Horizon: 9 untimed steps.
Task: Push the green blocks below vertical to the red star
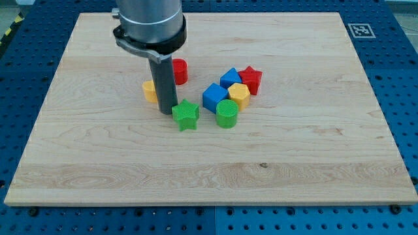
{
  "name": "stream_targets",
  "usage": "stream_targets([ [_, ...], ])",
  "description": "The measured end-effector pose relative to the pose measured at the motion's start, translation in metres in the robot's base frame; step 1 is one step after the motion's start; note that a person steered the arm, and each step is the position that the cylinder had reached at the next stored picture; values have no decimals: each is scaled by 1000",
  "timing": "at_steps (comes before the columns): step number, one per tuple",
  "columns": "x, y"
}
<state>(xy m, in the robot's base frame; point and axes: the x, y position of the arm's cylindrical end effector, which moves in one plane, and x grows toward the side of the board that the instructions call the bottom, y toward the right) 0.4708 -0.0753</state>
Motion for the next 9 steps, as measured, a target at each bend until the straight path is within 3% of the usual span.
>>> stream_targets([
  [3,25,34],
  [7,23,33],
  [9,48,41],
])
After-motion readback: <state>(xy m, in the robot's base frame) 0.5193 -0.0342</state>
